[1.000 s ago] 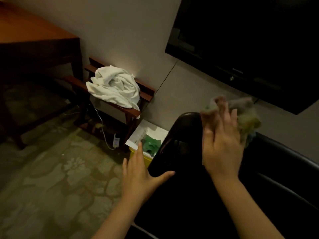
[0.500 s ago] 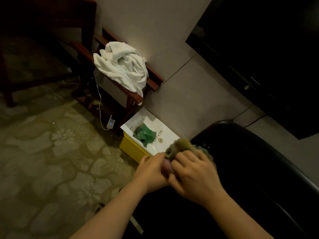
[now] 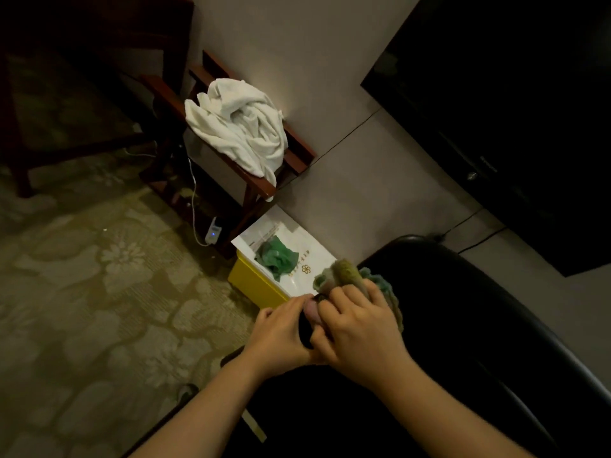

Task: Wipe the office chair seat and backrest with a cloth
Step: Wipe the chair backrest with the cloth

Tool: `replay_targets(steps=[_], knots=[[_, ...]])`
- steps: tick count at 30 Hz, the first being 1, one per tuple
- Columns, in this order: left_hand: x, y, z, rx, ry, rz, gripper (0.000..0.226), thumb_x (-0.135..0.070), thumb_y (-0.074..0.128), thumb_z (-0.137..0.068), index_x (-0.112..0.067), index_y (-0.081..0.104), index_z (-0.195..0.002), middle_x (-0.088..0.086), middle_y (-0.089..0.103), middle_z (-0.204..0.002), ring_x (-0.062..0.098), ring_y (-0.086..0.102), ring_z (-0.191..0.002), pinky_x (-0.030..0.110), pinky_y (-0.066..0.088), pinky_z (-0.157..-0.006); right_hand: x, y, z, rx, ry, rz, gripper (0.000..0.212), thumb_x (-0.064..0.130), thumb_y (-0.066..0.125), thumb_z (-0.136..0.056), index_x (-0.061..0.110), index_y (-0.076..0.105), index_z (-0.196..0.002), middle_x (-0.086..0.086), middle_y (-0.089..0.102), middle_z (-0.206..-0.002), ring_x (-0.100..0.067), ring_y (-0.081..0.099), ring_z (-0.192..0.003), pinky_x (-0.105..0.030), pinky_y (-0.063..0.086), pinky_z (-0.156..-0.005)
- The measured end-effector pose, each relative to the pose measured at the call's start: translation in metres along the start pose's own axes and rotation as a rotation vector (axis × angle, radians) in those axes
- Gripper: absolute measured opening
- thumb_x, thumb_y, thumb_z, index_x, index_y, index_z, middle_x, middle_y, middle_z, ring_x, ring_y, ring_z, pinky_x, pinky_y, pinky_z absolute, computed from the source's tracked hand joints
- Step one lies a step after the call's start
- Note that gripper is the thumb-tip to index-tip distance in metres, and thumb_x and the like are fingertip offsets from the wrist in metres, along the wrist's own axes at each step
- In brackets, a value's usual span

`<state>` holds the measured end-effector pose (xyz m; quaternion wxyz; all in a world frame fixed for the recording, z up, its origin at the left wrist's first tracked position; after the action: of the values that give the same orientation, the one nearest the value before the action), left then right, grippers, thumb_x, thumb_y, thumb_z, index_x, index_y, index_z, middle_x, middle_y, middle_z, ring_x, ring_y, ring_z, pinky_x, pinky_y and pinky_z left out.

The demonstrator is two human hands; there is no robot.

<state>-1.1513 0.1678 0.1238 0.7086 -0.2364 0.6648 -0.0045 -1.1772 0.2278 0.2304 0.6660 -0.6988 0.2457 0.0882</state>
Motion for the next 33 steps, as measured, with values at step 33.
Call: replay_targets(steps=[33], knots=[[-0.003,-0.014,0.005,0.120,-0.095,-0.034,0.120,-0.081,0.064,-0.026,-0.033,0.032,-0.132,-0.011,0.049,-0.131,0.015,0.041,-0.125,0.040,0.028,-0.107,-0.070,-0.031,0.145,-0.544,0.808,-0.022,0.037,0.026,0.036,-0.086,0.004,0.063,-0.099,-0.027,0.062,-0.089,-0.032,0.044,-0.086,-0.041,0.035,-0.077]])
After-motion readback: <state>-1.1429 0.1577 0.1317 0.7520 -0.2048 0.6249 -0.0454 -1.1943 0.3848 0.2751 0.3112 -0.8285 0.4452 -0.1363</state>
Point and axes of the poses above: each hand's wrist, its own z-axis away from the middle knuckle, its own y-axis out of the palm, x = y × z, the point moved 5 cm from there along -z, towards the middle knuckle
